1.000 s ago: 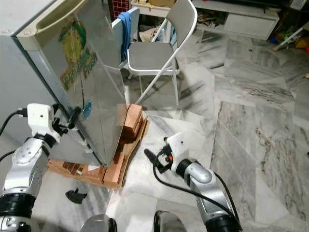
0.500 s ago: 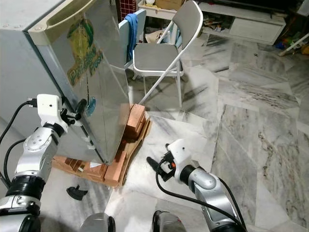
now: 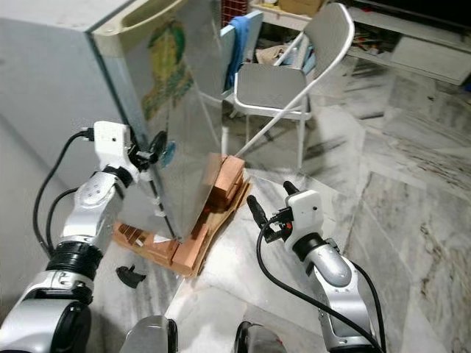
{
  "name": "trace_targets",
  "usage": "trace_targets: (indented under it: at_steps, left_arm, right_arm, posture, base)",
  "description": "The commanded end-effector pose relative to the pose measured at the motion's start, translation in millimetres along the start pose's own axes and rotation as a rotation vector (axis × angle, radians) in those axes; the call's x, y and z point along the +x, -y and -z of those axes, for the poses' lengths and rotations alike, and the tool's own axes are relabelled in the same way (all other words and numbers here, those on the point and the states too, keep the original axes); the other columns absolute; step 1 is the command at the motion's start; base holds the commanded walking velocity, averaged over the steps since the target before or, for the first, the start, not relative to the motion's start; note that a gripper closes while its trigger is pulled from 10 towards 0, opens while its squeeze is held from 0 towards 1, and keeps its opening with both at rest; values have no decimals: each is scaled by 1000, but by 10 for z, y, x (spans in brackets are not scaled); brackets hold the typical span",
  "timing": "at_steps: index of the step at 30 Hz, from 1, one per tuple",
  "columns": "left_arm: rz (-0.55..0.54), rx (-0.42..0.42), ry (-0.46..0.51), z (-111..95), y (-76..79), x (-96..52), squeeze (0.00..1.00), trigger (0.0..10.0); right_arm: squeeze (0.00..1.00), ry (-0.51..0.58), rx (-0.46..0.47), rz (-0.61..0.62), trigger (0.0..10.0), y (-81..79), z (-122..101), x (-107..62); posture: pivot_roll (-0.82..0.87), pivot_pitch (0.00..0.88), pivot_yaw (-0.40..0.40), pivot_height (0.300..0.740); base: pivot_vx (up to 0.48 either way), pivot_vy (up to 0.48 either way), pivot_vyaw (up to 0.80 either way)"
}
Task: Restocking fridge
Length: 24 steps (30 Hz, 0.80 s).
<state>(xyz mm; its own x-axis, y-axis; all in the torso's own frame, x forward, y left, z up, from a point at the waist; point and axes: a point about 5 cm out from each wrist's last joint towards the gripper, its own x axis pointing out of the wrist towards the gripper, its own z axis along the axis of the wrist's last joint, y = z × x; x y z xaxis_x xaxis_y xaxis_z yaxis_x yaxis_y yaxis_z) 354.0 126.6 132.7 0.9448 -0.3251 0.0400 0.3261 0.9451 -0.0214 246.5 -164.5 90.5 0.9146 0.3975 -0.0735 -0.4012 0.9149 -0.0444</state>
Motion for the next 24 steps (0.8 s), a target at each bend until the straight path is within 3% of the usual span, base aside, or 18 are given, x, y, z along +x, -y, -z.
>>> trace_targets:
  at_steps: [1,2,4,5,6,9,10,11,13,16,18,21,24]
  left_arm:
    - [294,66,140,-389,583,157,0,10000]
    - [497,72,143,-401,980,77,0,10000]
    - [497,72,143,-401,980,77,0,10000]
    - [660,68,143,-392,1293,-47,0,10000]
    - [728,64,138,-362,1423,-123,0,10000]
    - [751,59,134,-340,1471,-158,0,10000]
    - [718,25,114,-309,1388,-145,0,10000]
    - [589,8,99,-265,1104,-109,0,10000]
    - [589,8,99,-265,1104,-109,0,10000]
    - [425,29,70,-127,707,-180,0,10000]
    - [425,29,70,-127,707,-180,0,10000]
    - [284,70,-15,128,302,-539,0,10000]
    - [260,73,-33,173,244,-617,0,10000]
  right_arm:
    - [0,-20,2,-17,10000,-8,38,-6]
    - [0,-48,-6,-19,10000,-9,97,-31]
    - [0,-48,-6,-19,10000,-9,97,-31]
    - [0,-63,-13,-14,10000,-13,144,-74]
    - [0,-65,-21,2,10000,-9,166,-116]
    - [0,-63,-26,13,10000,-6,174,-142]
    - [0,-54,-29,45,10000,10,175,-178]
    - [0,-53,-39,113,10000,51,196,-264]
    - [0,-53,-39,113,10000,51,196,-264]
    - [0,-51,-54,167,10000,65,224,-339]
    - [0,-51,-54,167,10000,65,224,-339]
    - [0,-53,-49,178,10000,76,239,-309]
    - [0,-53,-47,178,10000,79,241,-301]
  posture:
    - [77,29,-20,740]
    - [78,26,-22,740]
    - [78,26,-22,740]
    - [70,25,-17,740]
    - [66,26,-15,740]
    - [66,26,-15,740]
    - [61,29,-10,740]
    - [67,32,-12,740]
    - [67,32,-12,740]
    - [68,36,-11,740]
    - [68,36,-11,740]
    - [81,34,-10,740]
    - [81,34,-10,740]
  base:
    - [0,0,0]
    - [0,0,0]
    - [0,0,0]
    - [0,0,0]
    - [0,0,0]
    - [0,0,0]
    - [0,0,0]
    - [0,0,0]
    - [0,0,0]
    - [0,0,0]
    - [0,0,0]
    - [0,-112,0]
    - [0,-337,0]
